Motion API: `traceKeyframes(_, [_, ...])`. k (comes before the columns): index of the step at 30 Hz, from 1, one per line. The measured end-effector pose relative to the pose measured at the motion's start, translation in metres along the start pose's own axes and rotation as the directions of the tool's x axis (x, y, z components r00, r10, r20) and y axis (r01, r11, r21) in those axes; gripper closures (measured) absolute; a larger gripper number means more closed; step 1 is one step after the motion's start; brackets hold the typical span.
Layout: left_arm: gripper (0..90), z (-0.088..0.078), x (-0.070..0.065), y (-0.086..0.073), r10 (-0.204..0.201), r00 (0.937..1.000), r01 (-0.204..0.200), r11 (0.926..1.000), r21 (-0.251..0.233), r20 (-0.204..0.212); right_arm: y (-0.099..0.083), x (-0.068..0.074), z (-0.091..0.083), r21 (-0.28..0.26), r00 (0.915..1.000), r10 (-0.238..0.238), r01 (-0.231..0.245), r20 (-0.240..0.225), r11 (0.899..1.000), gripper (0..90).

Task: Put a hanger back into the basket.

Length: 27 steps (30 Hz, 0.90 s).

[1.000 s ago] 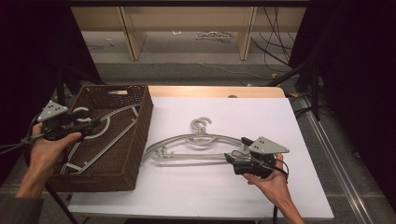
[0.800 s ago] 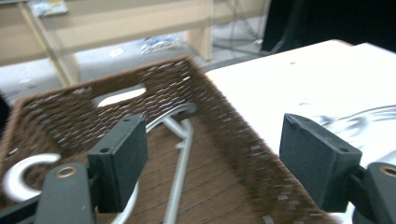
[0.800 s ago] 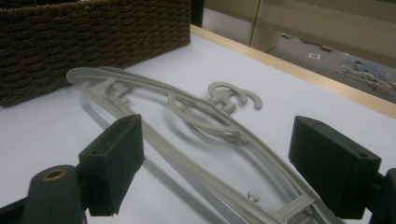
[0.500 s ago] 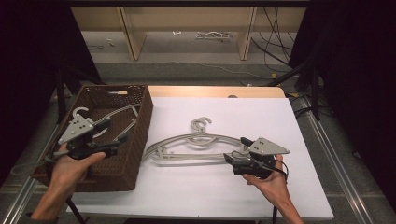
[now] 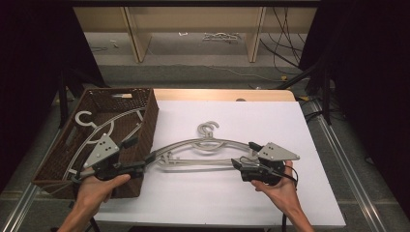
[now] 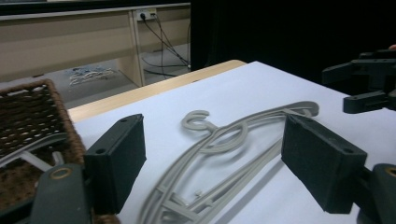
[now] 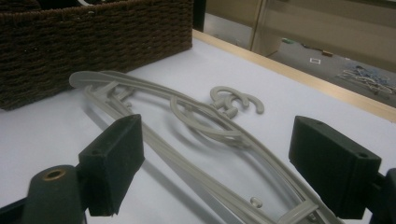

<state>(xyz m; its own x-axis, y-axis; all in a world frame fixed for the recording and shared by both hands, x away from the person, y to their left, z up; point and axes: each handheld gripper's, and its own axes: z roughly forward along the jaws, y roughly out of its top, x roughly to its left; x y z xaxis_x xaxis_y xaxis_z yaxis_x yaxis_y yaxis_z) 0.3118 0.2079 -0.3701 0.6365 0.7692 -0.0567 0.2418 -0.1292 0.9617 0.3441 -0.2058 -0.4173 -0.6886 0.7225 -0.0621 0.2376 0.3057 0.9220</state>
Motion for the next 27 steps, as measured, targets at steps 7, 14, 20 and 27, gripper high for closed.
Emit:
traceKeyframes(7, [21.7, 0.007, -0.016, -0.014, 0.005, 0.9996, -0.005, 0.9999, -0.011, 0.029, -0.001, 0.002, -0.001, 0.007, 1.0000, 0.001, -0.001, -0.005, 1.000, 19.0])
traceKeyframes(14, [21.6, 0.010, -0.026, -0.034, 0.031, 0.9990, -0.030, 0.9994, -0.018, 0.032, -0.003, 0.000, 0.000, 0.003, 1.0000, -0.002, 0.002, -0.008, 1.000, 19.0])
traceKeyframes(20, [21.2, 0.010, -0.028, -0.046, 0.048, 0.9986, -0.047, 0.9987, -0.019, 0.023, -0.004, 0.001, 0.001, -0.002, 1.0000, 0.000, 0.000, -0.009, 1.000, 19.0])
traceKeyframes(27, [20.5, 0.008, -0.033, -0.048, 0.051, 0.9976, -0.050, 0.9985, -0.024, 0.047, -0.002, 0.003, 0.005, 0.006, 0.9998, -0.002, 0.002, -0.021, 1.000, 18.9])
